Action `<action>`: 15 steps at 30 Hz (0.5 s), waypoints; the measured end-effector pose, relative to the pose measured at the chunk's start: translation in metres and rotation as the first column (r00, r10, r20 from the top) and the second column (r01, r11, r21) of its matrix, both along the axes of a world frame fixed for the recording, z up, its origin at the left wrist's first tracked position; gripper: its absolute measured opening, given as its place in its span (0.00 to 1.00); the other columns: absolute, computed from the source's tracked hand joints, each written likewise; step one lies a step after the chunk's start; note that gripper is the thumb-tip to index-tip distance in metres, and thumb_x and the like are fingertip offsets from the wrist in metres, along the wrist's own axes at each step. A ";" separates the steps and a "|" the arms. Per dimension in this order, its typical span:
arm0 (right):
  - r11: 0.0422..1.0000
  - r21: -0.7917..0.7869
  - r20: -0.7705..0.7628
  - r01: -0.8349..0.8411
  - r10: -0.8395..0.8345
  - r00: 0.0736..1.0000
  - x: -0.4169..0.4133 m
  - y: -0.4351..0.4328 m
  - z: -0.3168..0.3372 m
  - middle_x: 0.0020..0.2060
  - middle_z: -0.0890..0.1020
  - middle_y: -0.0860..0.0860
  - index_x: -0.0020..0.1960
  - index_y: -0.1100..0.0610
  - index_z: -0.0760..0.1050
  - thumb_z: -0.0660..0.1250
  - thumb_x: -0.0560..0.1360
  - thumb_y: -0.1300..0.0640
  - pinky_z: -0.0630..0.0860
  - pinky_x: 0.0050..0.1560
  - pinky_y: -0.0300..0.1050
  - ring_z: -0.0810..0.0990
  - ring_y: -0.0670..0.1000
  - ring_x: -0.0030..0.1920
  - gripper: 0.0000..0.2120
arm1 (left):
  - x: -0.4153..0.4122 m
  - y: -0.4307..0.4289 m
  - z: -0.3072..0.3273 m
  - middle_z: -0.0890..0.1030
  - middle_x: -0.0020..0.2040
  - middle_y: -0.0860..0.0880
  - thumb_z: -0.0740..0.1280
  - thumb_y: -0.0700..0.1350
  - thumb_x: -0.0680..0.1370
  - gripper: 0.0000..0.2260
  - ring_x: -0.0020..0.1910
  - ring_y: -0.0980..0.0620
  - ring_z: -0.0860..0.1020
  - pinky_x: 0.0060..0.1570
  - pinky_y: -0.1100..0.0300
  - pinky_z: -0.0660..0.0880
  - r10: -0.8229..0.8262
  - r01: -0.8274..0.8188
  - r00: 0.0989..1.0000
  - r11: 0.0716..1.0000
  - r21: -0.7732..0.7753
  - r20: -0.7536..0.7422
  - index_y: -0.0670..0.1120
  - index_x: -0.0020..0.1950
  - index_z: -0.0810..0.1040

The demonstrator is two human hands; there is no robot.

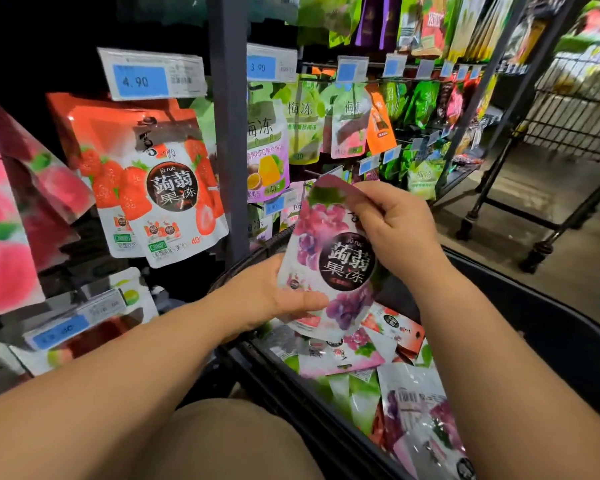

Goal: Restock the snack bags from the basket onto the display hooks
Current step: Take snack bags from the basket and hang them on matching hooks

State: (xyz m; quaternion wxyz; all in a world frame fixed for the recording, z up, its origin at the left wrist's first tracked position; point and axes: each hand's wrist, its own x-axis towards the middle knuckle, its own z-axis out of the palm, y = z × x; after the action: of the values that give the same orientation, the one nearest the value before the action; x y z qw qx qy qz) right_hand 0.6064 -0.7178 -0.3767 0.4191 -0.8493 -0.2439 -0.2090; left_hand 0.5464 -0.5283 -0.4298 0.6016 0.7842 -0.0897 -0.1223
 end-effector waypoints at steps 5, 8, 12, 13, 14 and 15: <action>0.989 0.134 -0.066 -0.059 0.069 0.995 -0.006 0.008 0.002 0.39 0.81 0.44 0.47 0.45 0.80 0.66 0.80 0.55 0.70 0.41 0.32 0.76 0.39 0.39 0.07 | -0.002 0.005 -0.002 0.86 0.45 0.57 0.75 0.61 0.64 0.14 0.47 0.55 0.84 0.57 0.53 0.78 0.177 -0.195 0.976 0.970 0.143 0.129 0.60 0.47 0.82; 0.960 0.277 -0.193 -0.032 0.088 0.977 0.009 0.000 -0.008 0.43 0.80 0.42 0.52 0.47 0.77 0.63 0.82 0.53 0.73 0.42 0.30 0.78 0.36 0.41 0.04 | -0.005 0.007 -0.001 0.83 0.41 0.58 0.74 0.54 0.73 0.06 0.42 0.59 0.81 0.45 0.64 0.75 0.366 -0.420 0.897 0.881 0.219 0.247 0.57 0.43 0.79; 0.976 0.198 -0.494 0.094 0.017 0.869 0.037 -0.024 -0.056 0.49 0.80 0.45 0.53 0.44 0.73 0.62 0.81 0.44 0.77 0.49 0.43 0.80 0.43 0.44 0.06 | -0.008 0.016 -0.011 0.80 0.42 0.54 0.71 0.52 0.76 0.06 0.47 0.49 0.77 0.46 0.58 0.69 0.663 -0.705 0.695 0.704 0.083 0.279 0.51 0.47 0.78; 0.995 0.085 -0.550 0.056 0.000 0.835 0.041 -0.030 -0.072 0.49 0.81 0.45 0.52 0.44 0.74 0.65 0.79 0.44 0.77 0.53 0.47 0.81 0.45 0.46 0.05 | -0.009 0.019 -0.013 0.79 0.44 0.53 0.70 0.52 0.77 0.06 0.49 0.49 0.77 0.48 0.59 0.68 0.720 -0.744 0.650 0.668 0.011 0.243 0.51 0.49 0.78; 0.999 -0.036 -0.612 -0.029 0.001 0.791 0.041 -0.036 -0.088 0.49 0.81 0.45 0.51 0.43 0.76 0.69 0.77 0.46 0.77 0.56 0.47 0.81 0.47 0.49 0.04 | -0.011 0.021 -0.016 0.79 0.46 0.52 0.70 0.51 0.77 0.07 0.50 0.49 0.76 0.49 0.60 0.67 0.760 -0.767 0.618 0.639 -0.057 0.200 0.51 0.51 0.78; 0.979 -0.144 -0.674 -0.142 0.009 0.739 0.040 -0.040 -0.104 0.49 0.81 0.44 0.50 0.43 0.77 0.73 0.75 0.47 0.76 0.59 0.47 0.80 0.48 0.52 0.06 | -0.013 0.022 -0.017 0.79 0.48 0.51 0.70 0.50 0.77 0.08 0.51 0.50 0.76 0.50 0.61 0.67 0.784 -0.781 0.596 0.616 -0.099 0.175 0.49 0.53 0.78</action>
State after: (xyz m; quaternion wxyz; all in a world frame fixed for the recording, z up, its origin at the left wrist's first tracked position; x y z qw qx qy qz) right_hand 0.6463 -0.7578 -0.4806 0.4058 -0.8920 -0.1297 0.1509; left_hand 0.5338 -0.5065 -0.4471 0.5867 0.7485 0.2019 0.2340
